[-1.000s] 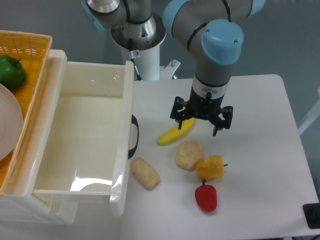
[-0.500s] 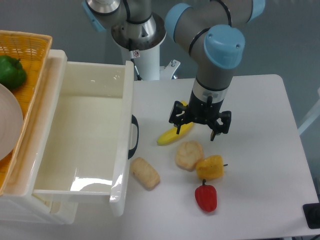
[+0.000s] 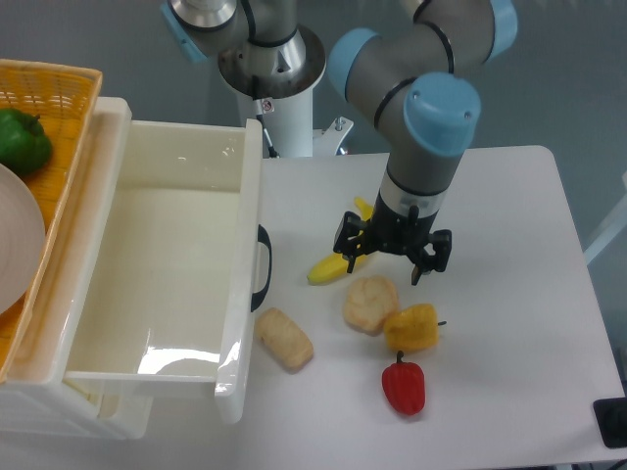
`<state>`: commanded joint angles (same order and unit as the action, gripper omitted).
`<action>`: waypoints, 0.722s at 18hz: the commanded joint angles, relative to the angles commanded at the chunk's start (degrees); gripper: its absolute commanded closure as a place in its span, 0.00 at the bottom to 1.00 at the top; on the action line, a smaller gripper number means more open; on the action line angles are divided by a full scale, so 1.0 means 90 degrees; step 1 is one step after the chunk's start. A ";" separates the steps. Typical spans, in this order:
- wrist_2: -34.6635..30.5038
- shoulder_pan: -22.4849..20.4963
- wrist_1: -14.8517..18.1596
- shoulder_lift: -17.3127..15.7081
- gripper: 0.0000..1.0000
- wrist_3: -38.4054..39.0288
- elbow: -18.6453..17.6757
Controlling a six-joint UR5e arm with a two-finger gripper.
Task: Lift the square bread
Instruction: 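Move the gripper toward the rectangular tan bread piece beside the drawer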
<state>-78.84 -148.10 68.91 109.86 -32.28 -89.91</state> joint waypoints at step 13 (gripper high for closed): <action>0.0010 0.0459 -0.0068 0.0723 0.00 0.2373 0.0107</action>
<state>-78.75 -143.96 68.29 116.36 -10.92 -88.95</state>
